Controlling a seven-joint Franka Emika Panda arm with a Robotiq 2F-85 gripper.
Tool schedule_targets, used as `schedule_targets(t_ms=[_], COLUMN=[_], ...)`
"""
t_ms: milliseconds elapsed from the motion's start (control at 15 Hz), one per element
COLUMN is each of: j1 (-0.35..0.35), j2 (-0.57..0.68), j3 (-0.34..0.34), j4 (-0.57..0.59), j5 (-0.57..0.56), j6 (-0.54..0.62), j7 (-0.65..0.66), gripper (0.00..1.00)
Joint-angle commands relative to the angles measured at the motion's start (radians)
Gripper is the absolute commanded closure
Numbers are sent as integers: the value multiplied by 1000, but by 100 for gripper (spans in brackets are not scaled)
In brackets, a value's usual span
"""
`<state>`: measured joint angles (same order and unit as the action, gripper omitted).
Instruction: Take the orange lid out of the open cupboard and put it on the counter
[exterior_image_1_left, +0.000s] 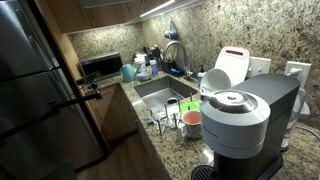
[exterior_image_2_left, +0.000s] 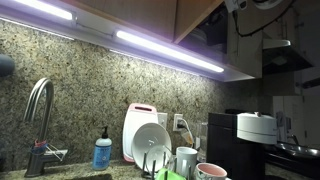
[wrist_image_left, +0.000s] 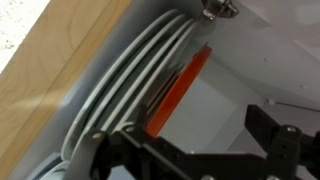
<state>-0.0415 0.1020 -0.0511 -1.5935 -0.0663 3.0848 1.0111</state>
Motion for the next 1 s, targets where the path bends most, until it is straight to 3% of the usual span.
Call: schedule_targets(t_ms=[0,933], j1=[15,19], j2=[22,63], j3=[-13,-12], j4=[34,82], j5=[-25,-20], j6=[-5,19], j7=[41,16], gripper=[0,0])
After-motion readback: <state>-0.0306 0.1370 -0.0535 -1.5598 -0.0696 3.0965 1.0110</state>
